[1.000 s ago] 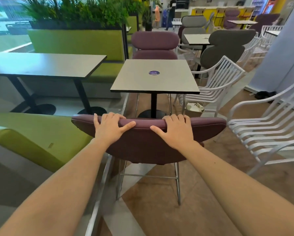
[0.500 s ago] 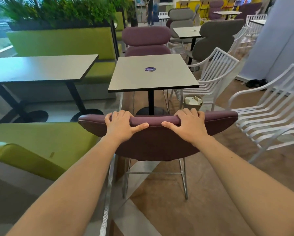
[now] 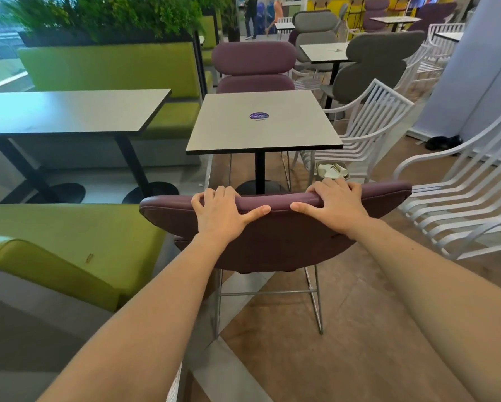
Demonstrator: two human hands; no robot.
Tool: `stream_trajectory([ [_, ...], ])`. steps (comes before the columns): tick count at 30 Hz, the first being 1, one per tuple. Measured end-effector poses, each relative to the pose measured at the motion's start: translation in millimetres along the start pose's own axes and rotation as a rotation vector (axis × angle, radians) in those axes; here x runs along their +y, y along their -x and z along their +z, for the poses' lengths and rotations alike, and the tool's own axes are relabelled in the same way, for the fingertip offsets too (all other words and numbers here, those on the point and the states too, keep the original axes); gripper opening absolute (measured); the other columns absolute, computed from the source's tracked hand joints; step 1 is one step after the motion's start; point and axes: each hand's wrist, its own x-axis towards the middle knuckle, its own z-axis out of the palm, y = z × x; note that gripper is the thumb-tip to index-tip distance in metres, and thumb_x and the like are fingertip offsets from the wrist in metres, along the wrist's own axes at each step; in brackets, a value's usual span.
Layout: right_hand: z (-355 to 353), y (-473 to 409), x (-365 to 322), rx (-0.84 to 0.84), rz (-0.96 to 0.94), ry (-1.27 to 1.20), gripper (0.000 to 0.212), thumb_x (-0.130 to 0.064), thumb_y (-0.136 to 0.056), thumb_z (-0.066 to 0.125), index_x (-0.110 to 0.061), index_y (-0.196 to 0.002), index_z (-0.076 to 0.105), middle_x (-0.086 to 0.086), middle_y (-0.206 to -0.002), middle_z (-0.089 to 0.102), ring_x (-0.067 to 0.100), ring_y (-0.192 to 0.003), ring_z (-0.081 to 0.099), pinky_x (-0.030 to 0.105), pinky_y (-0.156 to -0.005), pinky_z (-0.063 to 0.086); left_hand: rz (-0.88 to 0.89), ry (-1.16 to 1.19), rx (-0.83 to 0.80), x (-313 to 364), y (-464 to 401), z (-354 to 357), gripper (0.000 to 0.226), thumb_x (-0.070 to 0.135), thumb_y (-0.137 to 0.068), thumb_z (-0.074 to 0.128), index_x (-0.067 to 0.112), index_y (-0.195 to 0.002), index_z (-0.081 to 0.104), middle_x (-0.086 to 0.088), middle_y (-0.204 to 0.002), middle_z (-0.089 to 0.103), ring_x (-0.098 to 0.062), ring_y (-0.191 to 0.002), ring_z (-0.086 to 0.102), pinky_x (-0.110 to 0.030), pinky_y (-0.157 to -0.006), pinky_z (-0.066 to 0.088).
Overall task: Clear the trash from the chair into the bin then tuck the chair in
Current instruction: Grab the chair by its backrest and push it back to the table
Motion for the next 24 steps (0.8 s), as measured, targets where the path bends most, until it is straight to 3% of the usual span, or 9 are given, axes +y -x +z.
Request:
stream_trajectory([
  [3, 2, 0, 2, 0.020, -0.025, -0.004, 0.061, -0.082, -0.083, 0.026, -0.037, -0.113, 0.055, -0.007, -0.116, 0.053, 0.018, -0.115, 0.042, 0.043, -0.100, 0.025, 0.023, 0.019, 0.017, 8, 2, 2, 0.075, 0.081, -0.085, 0.012, 0.029, -0.116, 0.055, 0.002, -0.121, 0.057, -0.022, -0.119, 0.047, -0.051, -0.110, 0.021],
  [6, 5, 3, 3, 0.054, -0.049, 0.000, 0.058, -0.078, -0.086, 0.024, -0.038, -0.116, 0.054, -0.008, -0.119, 0.053, 0.017, -0.114, 0.042, 0.043, -0.100, 0.024, 0.059, 0.069, 0.069, 37, 12, 10, 0.048, 0.055, -0.098, 0.018, 0.031, -0.118, 0.055, 0.004, -0.121, 0.059, -0.019, -0.118, 0.049, -0.049, -0.114, 0.020],
  [8, 8, 6, 2, 0.085, -0.055, 0.003, 0.056, -0.076, -0.089, 0.024, -0.038, -0.117, 0.054, -0.009, -0.120, 0.053, 0.017, -0.114, 0.042, 0.041, -0.100, 0.024, -0.001, 0.069, 0.132, 56, 16, 15, 0.042, 0.046, -0.101, 0.021, 0.029, -0.114, 0.057, 0.002, -0.116, 0.061, -0.020, -0.114, 0.051, -0.048, -0.114, 0.022],
  [11, 10, 4, 3, 0.119, -0.063, 0.033, 0.057, -0.076, -0.090, 0.023, -0.037, -0.116, 0.054, -0.008, -0.119, 0.054, 0.017, -0.112, 0.042, 0.041, -0.098, 0.025, -0.091, 0.102, 0.206, 63, 11, 21, 0.054, 0.059, -0.098, 0.018, 0.028, -0.104, 0.061, 0.000, -0.108, 0.061, -0.023, -0.111, 0.051, -0.047, -0.113, 0.022],
  [15, 10, -4, 3, 0.124, -0.072, 0.056, 0.058, -0.075, -0.090, 0.023, -0.034, -0.117, 0.055, -0.007, -0.119, 0.054, 0.018, -0.112, 0.043, 0.042, -0.097, 0.025, -0.097, 0.116, 0.179, 59, -1, 24, 0.071, 0.073, -0.090, 0.008, 0.029, -0.102, 0.062, 0.001, -0.110, 0.059, -0.022, -0.114, 0.048, -0.046, -0.111, 0.020],
  [24, 13, -32, 13, 0.108, -0.078, 0.030, 0.058, -0.074, -0.090, 0.025, -0.033, -0.119, 0.055, -0.005, -0.123, 0.053, 0.020, -0.116, 0.042, 0.044, -0.099, 0.026, -0.114, 0.142, 0.142, 62, -30, 29, 0.068, 0.072, -0.089, 0.010, 0.029, -0.107, 0.061, 0.001, -0.115, 0.056, -0.022, -0.118, 0.044, -0.045, -0.109, 0.020],
])
